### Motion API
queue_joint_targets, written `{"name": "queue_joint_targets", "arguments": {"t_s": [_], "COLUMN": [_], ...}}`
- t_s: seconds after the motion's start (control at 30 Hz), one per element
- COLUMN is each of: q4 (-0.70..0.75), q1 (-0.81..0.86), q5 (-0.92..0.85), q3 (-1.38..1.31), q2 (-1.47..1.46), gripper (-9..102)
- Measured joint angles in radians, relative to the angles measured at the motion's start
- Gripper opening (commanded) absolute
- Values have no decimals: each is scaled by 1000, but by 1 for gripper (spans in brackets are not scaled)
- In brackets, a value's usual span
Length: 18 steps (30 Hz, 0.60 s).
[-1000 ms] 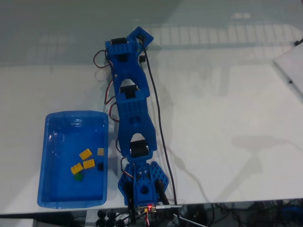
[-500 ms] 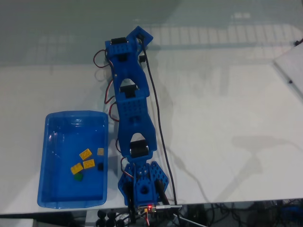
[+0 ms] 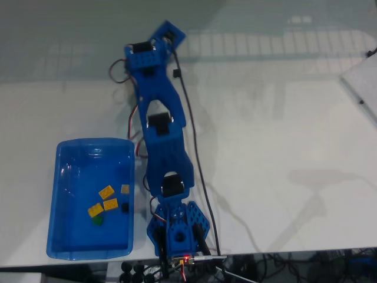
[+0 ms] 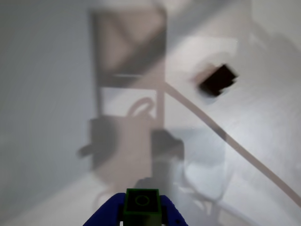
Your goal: Pick up all the lego then put into the bin
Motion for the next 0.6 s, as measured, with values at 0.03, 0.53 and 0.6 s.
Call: {"name": "queue_joint_targets", "arguments": {"t_s": [0.03,0.53,0.6], "q4": [14,400,453], "q1": [-28,-753,-836], "q5": [0,-225,-238], "q3": [25,468,503], "q2": [64,902,936], "gripper": [0,1,3]}}
